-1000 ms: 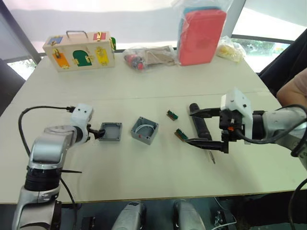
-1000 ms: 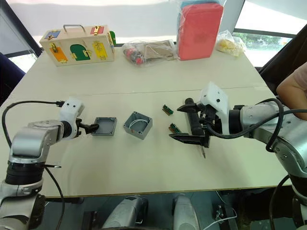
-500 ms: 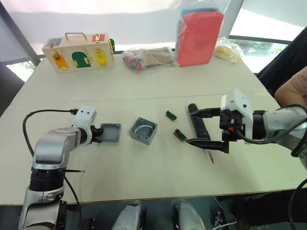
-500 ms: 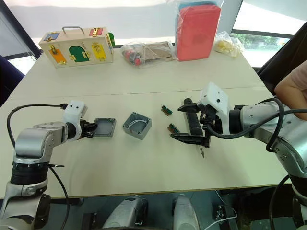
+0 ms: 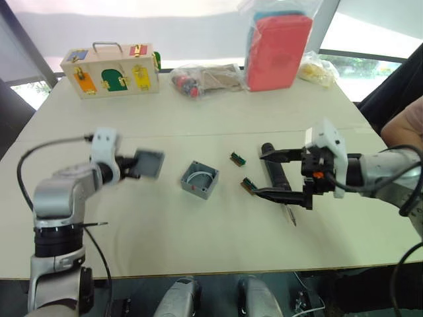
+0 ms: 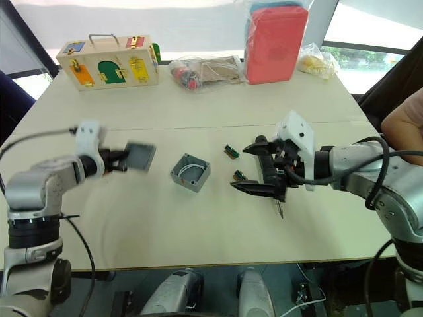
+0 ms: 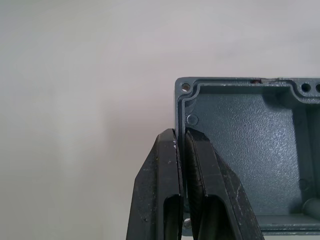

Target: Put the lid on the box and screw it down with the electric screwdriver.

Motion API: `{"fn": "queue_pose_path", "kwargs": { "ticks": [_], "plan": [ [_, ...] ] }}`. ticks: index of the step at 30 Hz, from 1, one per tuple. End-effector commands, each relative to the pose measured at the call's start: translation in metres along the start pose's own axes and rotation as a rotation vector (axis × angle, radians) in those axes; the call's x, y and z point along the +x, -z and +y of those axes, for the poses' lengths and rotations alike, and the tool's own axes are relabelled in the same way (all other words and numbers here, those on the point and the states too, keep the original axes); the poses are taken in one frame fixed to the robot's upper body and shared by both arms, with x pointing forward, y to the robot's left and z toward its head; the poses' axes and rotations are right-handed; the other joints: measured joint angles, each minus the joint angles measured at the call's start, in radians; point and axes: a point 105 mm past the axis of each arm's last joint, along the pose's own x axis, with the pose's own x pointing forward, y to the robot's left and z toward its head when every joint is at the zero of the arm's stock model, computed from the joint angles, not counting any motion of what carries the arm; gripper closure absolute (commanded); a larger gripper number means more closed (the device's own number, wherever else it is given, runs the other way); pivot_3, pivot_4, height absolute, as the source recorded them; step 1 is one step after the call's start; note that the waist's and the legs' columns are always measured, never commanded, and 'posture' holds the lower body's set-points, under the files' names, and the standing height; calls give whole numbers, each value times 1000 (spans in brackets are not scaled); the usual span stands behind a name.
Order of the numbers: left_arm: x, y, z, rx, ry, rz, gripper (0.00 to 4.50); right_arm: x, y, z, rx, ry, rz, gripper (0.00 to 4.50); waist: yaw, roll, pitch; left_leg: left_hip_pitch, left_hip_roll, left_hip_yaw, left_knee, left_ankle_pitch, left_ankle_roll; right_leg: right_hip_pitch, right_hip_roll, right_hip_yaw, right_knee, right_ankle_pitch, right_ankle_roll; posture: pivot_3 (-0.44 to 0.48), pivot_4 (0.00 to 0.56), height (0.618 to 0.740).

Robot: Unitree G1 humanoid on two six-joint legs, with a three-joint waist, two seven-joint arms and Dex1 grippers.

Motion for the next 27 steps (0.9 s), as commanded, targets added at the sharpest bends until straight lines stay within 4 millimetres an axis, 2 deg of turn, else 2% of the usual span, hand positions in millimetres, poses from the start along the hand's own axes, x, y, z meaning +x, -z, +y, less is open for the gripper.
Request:
{"fn": "queue_pose_path", "kwargs": {
  "ticks": [1,7,9,15,22,24,27],
  "plan": [
    [-3,-37,-31,64,155,-209,4429,0,-17,-8,113,51,-84,0,-5,0,-1,0,0,0,0,0,1,0,0,0,-1,0,0,0,150,740],
    [2,-50,-65,113,268,-366,4429,24,-37,-23,446,92,-305,0,-11,0,-1,0,2,0,-1,0,0,-1,2,1,0,0,0,0,150,740],
    [4,-52,-74,112,299,-403,4429,33,-38,-23,561,97,-331,0,-10,0,-1,0,3,0,-2,1,-1,-1,3,1,1,0,0,0,150,740],
    [19,-51,-98,148,363,-428,4429,60,-42,-14,676,106,-335,0,-9,0,-1,0,1,0,-1,1,-1,-1,2,1,1,0,0,0,150,740],
    [24,-52,-102,137,377,-440,4429,68,-47,-15,700,129,-355,0,-15,0,-1,0,3,0,-1,1,0,-1,7,1,1,0,0,0,150,740],
    [24,-53,-102,136,373,-440,4500,67,-47,-16,703,131,-363,375,-16,0,-1,0,3,0,-1,1,0,-2,7,1,1,0,0,0,150,740],
    [24,-53,-101,128,366,-440,4500,67,-48,-14,701,129,-367,1258,-16,0,-1,0,3,0,-1,1,0,-2,7,2,1,0,0,0,150,740]
  ]
}}
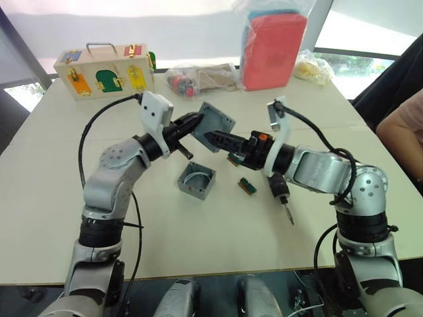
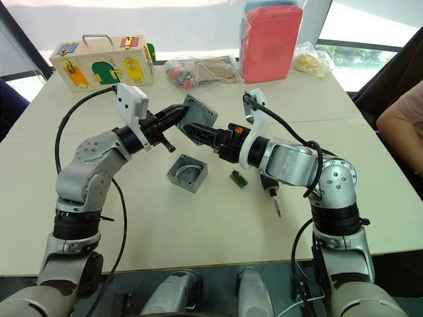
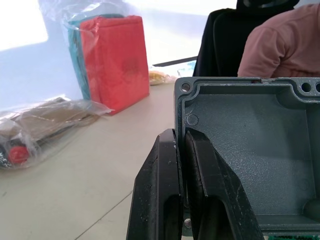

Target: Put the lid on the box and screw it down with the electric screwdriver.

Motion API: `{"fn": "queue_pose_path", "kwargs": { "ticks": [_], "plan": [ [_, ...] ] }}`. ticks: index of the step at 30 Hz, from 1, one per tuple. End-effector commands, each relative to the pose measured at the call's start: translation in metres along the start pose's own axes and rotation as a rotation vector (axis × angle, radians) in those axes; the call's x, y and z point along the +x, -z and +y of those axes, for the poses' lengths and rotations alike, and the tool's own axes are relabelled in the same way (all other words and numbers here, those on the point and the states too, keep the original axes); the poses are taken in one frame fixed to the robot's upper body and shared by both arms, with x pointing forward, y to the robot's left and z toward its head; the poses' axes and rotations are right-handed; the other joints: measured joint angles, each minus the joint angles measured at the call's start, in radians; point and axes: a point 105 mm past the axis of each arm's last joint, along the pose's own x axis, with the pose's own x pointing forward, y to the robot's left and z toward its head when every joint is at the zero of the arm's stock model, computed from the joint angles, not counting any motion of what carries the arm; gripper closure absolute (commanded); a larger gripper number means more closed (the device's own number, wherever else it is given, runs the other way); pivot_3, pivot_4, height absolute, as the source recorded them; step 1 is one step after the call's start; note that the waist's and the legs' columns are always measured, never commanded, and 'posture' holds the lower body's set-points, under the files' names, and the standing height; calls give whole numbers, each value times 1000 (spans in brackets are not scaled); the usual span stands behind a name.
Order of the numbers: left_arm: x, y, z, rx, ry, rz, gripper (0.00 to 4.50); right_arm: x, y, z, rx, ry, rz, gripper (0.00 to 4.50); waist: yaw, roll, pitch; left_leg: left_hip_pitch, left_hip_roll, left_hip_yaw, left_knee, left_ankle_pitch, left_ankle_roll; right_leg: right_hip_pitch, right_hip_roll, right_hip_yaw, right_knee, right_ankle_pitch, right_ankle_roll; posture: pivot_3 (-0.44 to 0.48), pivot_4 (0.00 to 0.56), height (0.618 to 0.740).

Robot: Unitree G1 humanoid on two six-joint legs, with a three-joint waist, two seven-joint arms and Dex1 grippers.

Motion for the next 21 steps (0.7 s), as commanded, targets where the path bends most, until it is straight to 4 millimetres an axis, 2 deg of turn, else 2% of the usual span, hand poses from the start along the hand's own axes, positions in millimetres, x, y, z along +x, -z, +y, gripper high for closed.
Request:
{"fn": "queue_pose_path", "kwargs": {
  "ticks": [1,3,5,7,9,11,15,18,21],
  "plan": [
    [1,-15,0,27,-4,-57,4500,-2,-9,16,-33,-50,-41,1650,0,0,0,0,0,0,0,0,0,0,0,0,0,0,0,0,150,740],
    [1,-15,0,26,-7,-56,4500,-2,-9,17,-33,-53,-42,2256,0,0,0,0,0,0,0,0,0,0,0,0,0,0,0,0,150,740],
    [0,-14,0,23,-11,-51,4500,-2,-9,17,-38,-55,-45,3131,0,0,0,0,0,0,0,0,0,0,0,0,0,0,0,0,150,740],
    [0,-13,1,23,-13,-45,4500,-2,-10,18,-48,-57,-48,3812,0,0,0,0,0,0,0,0,0,0,0,0,0,0,0,0,150,740],
    [-2,-10,3,11,-18,-29,4500,-3,-10,19,-71,-62,-45,4286,0,0,0,0,0,0,0,0,0,0,0,1,0,0,0,0,150,740],
    [-3,-6,5,-8,-18,0,4500,-4,-10,19,-107,-63,-42,4298,0,0,0,0,0,0,0,0,0,0,1,1,0,0,0,0,150,740],
    [-8,-2,4,-40,15,41,3236,-6,-13,22,-218,-68,-43,4298,0,0,0,0,0,0,0,0,0,0,1,1,0,0,0,0,150,740],
    [-31,-11,19,-3,123,114,2029,-8,-13,23,-553,-36,-8,4298,-6,1,1,-1,0,0,0,0,0,-1,1,1,0,0,0,0,150,740],
    [-49,-21,20,-3,250,179,840,-6,-6,18,-825,-25,39,4298,-19,1,0,-2,1,1,0,0,0,-5,3,2,2,0,0,0,150,740]
  ]
}}
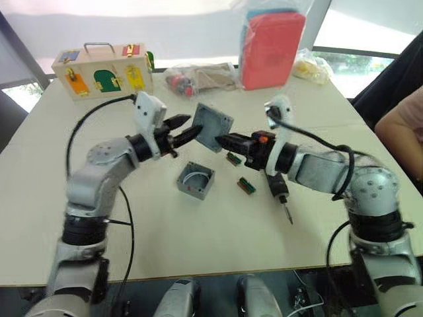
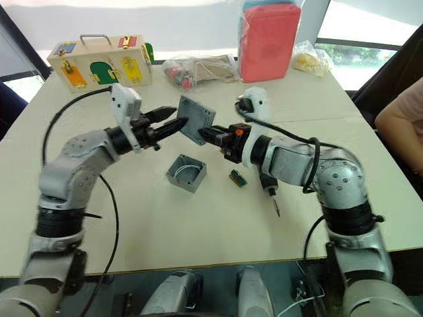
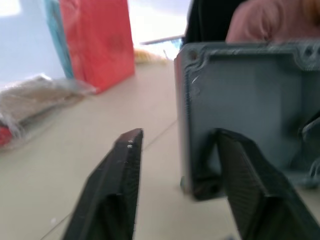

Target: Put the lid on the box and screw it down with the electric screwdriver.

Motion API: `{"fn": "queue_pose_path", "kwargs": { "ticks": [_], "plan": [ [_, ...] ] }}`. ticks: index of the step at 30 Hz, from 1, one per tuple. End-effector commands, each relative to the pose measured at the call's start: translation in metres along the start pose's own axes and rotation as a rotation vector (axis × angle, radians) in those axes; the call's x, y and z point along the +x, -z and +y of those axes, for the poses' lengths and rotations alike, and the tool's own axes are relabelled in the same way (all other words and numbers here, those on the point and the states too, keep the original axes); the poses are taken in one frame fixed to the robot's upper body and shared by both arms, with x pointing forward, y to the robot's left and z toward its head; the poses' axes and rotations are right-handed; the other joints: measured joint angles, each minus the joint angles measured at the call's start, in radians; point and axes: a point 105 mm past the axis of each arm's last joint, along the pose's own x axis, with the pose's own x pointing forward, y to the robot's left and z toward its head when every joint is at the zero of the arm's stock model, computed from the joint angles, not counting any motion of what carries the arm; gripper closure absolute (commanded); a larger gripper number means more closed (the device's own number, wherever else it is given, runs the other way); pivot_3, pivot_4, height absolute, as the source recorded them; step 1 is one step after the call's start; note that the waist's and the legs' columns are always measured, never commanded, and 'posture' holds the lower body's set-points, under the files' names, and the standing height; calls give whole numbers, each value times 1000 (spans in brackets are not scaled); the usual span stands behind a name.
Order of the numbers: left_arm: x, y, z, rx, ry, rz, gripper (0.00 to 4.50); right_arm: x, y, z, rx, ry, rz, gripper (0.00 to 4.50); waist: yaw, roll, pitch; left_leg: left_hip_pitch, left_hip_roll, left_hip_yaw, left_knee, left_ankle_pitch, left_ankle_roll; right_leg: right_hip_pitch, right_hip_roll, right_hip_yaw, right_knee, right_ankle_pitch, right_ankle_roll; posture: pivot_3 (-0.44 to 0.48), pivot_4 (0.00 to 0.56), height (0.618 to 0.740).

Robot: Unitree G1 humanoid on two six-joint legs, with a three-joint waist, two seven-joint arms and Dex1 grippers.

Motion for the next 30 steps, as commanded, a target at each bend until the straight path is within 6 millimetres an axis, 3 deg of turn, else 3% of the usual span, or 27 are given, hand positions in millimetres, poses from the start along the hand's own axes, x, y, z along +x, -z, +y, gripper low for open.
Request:
{"fn": "queue_pose_path", "kwargs": {
  "ticks": [1,2,4,8,12,18,30],
  "plan": [
    [-23,-21,-5,11,168,20,505,3,-6,11,-363,-50,-29,4298,-3,0,0,0,0,0,0,0,0,0,0,0,0,0,0,0,150,740],
    [-30,-21,-6,8,213,51,72,5,-5,10,-451,-55,-34,4298,-5,0,0,0,0,0,0,0,0,0,0,0,0,0,0,0,150,740],
    [-44,-21,-8,7,299,115,31,10,1,7,-694,-63,-41,4298,-6,0,0,0,0,1,0,0,0,0,0,0,-1,0,0,0,150,740],
    [-65,-16,-1,80,417,230,31,27,12,11,-1347,-95,-151,4298,-5,-1,0,0,0,1,0,0,0,0,0,1,0,0,0,0,150,740],
    [-71,-12,8,115,452,287,31,36,38,18,-1716,-180,-208,4298,-5,0,0,1,-1,2,-1,0,-1,-2,0,1,0,0,0,0,150,740],
    [-77,-10,16,156,501,350,31,49,68,17,-1874,-145,-241,4298,-7,-2,-1,-4,-1,6,0,1,-2,-12,1,8,9,0,0,0,150,740],
    [-77,-7,26,227,497,379,31,56,79,3,-1889,56,-126,4298,-7,-2,-1,-5,0,6,0,2,-3,-13,4,11,10,0,0,0,150,740]
  ]
}}
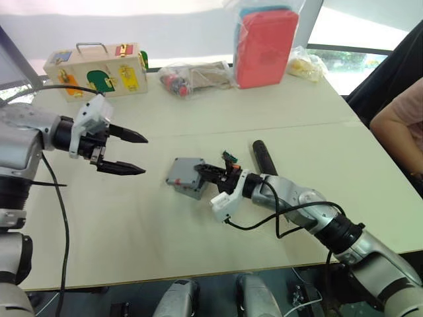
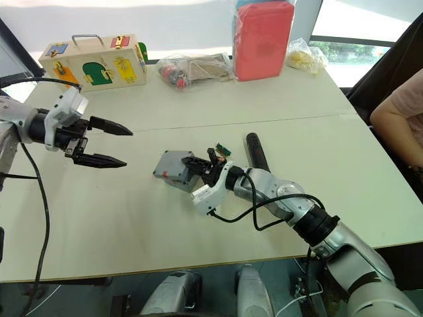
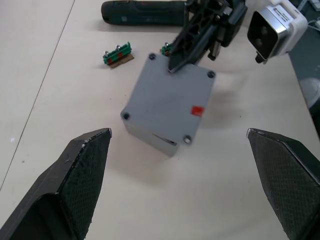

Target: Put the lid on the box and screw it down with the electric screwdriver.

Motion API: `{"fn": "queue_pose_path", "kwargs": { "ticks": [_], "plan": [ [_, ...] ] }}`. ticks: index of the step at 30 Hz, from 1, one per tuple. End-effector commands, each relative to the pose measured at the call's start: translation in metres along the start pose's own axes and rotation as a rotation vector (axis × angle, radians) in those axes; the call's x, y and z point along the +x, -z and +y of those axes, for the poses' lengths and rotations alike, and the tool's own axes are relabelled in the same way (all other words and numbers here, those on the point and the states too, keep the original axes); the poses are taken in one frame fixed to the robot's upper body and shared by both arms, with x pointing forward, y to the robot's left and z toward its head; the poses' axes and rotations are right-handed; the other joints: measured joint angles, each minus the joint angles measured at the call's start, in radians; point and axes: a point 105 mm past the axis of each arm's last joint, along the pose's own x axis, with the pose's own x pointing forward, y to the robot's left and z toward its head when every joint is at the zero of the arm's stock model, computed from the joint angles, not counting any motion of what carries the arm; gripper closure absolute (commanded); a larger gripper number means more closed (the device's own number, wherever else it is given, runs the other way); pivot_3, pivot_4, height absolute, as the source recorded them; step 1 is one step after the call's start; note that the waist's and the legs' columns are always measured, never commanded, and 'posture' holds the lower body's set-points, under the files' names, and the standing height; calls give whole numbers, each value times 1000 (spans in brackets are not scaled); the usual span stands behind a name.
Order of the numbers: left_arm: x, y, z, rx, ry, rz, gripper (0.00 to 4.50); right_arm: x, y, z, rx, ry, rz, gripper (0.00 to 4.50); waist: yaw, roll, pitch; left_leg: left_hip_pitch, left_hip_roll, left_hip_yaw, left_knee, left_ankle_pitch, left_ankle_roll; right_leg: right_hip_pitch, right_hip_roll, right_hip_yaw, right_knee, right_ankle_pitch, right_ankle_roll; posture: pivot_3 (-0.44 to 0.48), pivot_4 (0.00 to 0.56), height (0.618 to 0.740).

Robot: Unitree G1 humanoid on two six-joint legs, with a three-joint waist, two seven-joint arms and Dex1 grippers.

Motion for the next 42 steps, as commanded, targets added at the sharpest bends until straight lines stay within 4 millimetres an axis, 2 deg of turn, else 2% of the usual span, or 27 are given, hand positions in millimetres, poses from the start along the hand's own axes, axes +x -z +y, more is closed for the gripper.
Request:
{"fn": "queue_pose_path", "kwargs": {
  "ticks": [1,12,20,27,36,42],
  "plan": [
    [-8,-10,2,48,-22,5,31,0,0,-15,-14,76,47,4298,0,0,0,0,0,0,0,0,0,0,0,0,0,0,0,0,150,740],
    [-6,-11,4,54,-27,-4,31,-6,-5,0,39,31,88,4298,-1,0,0,0,0,0,0,0,0,0,0,0,0,0,0,0,150,740],
    [-4,-11,4,53,-28,-12,31,-3,-6,3,31,23,108,4298,-1,0,0,0,0,0,1,0,0,0,0,0,1,0,0,0,150,740],
    [-3,-11,5,53,-29,-16,31,-1,-8,-3,22,62,112,4298,-1,0,0,0,0,0,1,0,0,0,0,0,1,0,0,0,150,740],
    [0,-10,3,50,-23,-25,31,-3,-9,8,19,19,118,4298,-1,0,0,0,0,0,1,0,0,0,0,0,1,0,0,0,150,740],
    [6,-11,1,51,-10,-33,31,-7,-9,12,19,57,130,4298,0,0,0,0,0,0,1,0,0,0,0,0,1,0,0,0,150,740]
  ]
}}
